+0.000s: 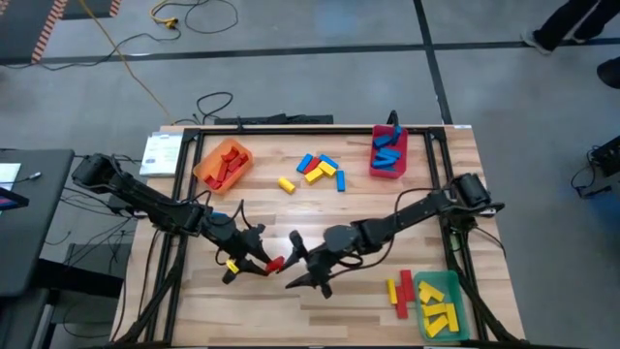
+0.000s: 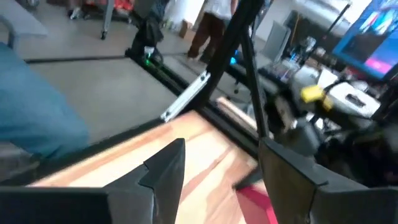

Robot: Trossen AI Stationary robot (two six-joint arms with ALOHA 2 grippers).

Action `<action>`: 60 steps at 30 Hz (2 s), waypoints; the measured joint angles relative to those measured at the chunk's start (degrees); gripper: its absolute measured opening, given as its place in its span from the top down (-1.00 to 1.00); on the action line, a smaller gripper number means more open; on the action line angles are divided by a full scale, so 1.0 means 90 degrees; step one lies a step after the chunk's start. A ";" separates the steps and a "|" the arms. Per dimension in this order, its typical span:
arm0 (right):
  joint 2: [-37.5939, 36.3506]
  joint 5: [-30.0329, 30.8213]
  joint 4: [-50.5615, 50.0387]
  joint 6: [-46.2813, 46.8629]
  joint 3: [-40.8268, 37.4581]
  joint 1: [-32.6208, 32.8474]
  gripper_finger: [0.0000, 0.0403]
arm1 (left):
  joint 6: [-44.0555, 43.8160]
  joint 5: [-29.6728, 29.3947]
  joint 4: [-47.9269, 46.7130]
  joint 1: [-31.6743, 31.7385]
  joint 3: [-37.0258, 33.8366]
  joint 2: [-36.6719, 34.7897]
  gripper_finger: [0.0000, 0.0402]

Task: Sort blocks
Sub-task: Put the red block into the orange bin

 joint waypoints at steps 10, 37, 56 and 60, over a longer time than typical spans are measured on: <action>0.0341 -0.0099 -0.0573 0.0027 0.0592 -0.0213 -0.08 | 0.0053 0.0318 0.0082 0.0000 -0.0002 0.0001 0.35; 0.0341 -0.0496 -0.0857 0.0377 0.0592 -0.0440 0.28 | 0.0194 0.0663 0.0632 0.0193 -0.0002 0.0002 0.35; 0.0304 -0.0189 -0.1072 0.0631 0.0588 -0.0413 0.71 | 0.0936 0.0251 0.0581 0.0222 -0.0004 -0.0056 0.15; 0.0178 0.0230 -0.1585 0.0966 0.0574 -0.0415 0.71 | 0.1292 -0.0506 0.0439 0.0233 0.0012 -0.0097 0.09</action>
